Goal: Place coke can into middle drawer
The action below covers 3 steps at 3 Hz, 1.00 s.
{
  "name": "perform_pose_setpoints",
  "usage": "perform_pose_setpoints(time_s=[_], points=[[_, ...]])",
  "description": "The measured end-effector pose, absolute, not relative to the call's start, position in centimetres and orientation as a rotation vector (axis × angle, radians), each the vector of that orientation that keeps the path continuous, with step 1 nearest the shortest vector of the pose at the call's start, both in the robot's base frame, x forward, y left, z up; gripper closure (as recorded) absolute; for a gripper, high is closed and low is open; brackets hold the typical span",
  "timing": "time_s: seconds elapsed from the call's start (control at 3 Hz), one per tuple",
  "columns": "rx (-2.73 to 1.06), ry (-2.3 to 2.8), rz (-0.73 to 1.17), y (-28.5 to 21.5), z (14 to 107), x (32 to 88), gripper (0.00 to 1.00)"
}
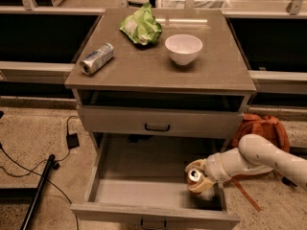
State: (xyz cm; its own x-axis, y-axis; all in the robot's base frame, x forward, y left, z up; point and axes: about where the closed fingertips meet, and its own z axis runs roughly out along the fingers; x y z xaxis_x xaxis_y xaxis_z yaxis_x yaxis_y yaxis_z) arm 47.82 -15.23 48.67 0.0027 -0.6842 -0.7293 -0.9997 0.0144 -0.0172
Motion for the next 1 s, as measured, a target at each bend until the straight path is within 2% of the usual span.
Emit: perform_pose_setpoints(time_s=[0.33, 0.67, 1.0], points=[[-1.708, 1.745, 0.708, -14.3, 47.0, 48.3, 1.00], [-1.688, 1.745, 0.660, -13.8, 45.8, 48.6, 0.83], [-1.681, 1.746, 0.647, -13.7, 45.7, 48.8, 0.60]])
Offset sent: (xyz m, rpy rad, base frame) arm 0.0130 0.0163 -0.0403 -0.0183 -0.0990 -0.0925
